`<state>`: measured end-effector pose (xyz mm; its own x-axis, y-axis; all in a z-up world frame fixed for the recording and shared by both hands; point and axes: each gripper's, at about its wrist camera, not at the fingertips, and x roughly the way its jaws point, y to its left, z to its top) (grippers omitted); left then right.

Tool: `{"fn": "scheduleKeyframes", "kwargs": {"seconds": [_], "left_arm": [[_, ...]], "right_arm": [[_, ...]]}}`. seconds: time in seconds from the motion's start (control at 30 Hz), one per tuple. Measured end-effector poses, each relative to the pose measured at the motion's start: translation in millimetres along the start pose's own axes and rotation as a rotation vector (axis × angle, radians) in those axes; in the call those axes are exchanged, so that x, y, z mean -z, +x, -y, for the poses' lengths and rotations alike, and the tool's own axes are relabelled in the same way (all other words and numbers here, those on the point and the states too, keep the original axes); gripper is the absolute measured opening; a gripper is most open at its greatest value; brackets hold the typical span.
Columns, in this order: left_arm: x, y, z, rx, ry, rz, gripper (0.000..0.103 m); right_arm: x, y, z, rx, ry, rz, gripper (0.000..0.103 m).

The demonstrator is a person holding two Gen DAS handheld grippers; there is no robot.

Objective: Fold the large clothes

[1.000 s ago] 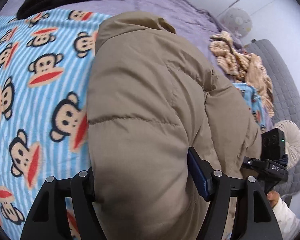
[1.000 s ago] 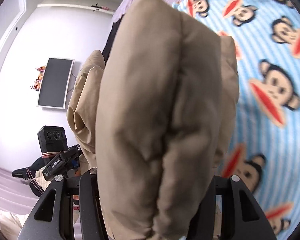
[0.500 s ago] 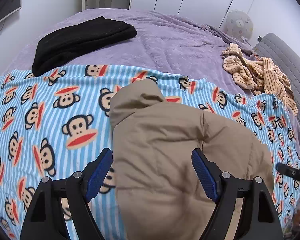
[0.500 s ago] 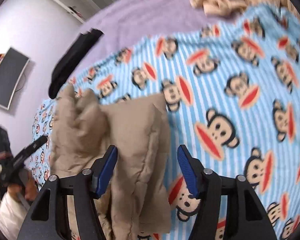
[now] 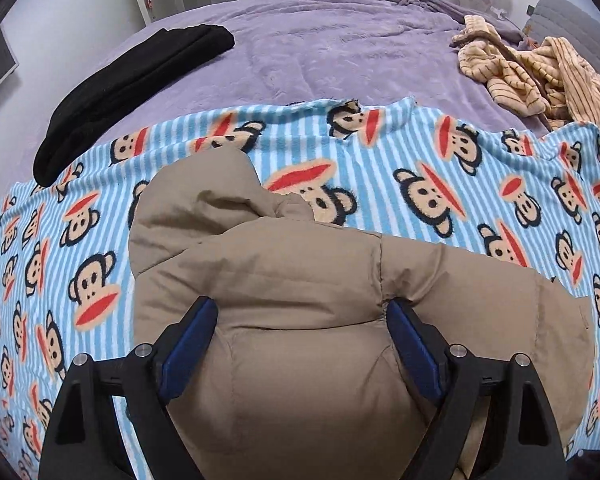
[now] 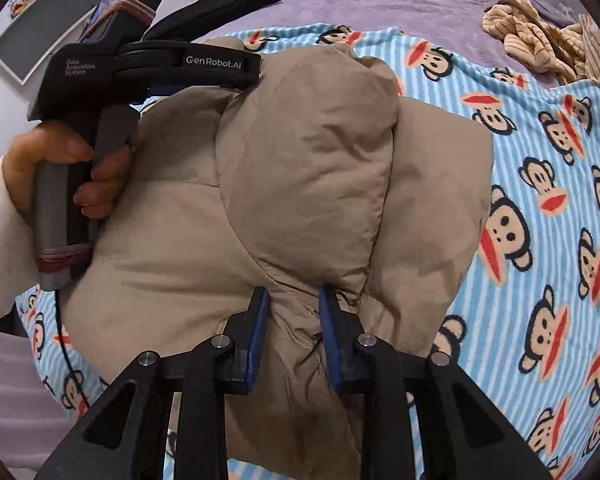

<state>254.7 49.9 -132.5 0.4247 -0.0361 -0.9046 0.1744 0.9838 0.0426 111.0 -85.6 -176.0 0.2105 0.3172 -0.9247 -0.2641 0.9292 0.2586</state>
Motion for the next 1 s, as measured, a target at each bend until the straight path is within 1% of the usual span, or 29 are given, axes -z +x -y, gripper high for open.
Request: {"fn": "scheduleKeyframes", "kwargs": {"seconds": [0.1,0.2,0.3,0.33,0.37,0.43,0.5,0.53,0.63,0.7,0.73,0.87,0.93,1.0], "left_arm": [[3.7,-11.8,-5.0,0.013,0.0,0.001,0.087],[12.7,-34.1,-14.7,0.037,0.006,0.001,0.087],[33.5,-65.5,-28.9,0.042,0.0,0.007,0.087],[41.2,-74.6,-33.4,0.044,-0.008,0.004,0.087],[51.1,-84.0,-38.2,0.047,-0.017,-0.002,0.087],[71.5,-99.9,-44.8,0.054,-0.033,-0.023,0.087],[93.4,-114.2,-48.0,0.059,-0.037,-0.049,0.087],[103.1,-120.5,-48.4,0.058,-0.034,-0.055,0.087],[131.1,-139.0,-50.1,0.057,-0.04,-0.079,0.087],[145.1,-149.1,-51.2,0.053,-0.054,-0.096,0.087],[150.5,-153.8,-52.5,0.045,-0.063,-0.098,0.087],[167.2,-175.1,-55.8,0.013,-0.086,-0.093,0.087],[174.3,-183.6,-56.8,0.006,-0.091,-0.108,0.087],[180.1,-192.8,-59.2,0.016,-0.106,-0.116,0.087]], "right_arm": [[-0.3,8.2,14.0,-0.041,0.055,-0.019,0.027],[-0.4,8.8,18.1,-0.05,0.078,-0.031,0.027],[2.8,1.5,17.8,-0.057,0.095,-0.044,0.027],[3.0,-1.3,18.7,-0.062,0.108,-0.046,0.028],[3.9,-5.5,19.3,-0.071,0.122,-0.049,0.03],[7.2,-14.6,20.0,-0.078,0.146,-0.06,0.031],[10.7,-21.6,23.0,-0.082,0.18,-0.077,0.037],[14.3,-25.5,24.4,-0.081,0.196,-0.087,0.041],[21.9,-36.2,29.2,-0.083,0.225,-0.095,0.043],[27.8,-46.1,30.8,-0.077,0.24,-0.096,0.047],[30.4,-51.1,31.8,-0.077,0.25,-0.097,0.05],[44.0,-70.3,32.0,-0.078,0.28,-0.093,0.056],[50.1,-79.5,27.8,-0.073,0.291,-0.095,0.057],[56.0,-84.5,23.6,-0.072,0.301,-0.105,0.057]]}}
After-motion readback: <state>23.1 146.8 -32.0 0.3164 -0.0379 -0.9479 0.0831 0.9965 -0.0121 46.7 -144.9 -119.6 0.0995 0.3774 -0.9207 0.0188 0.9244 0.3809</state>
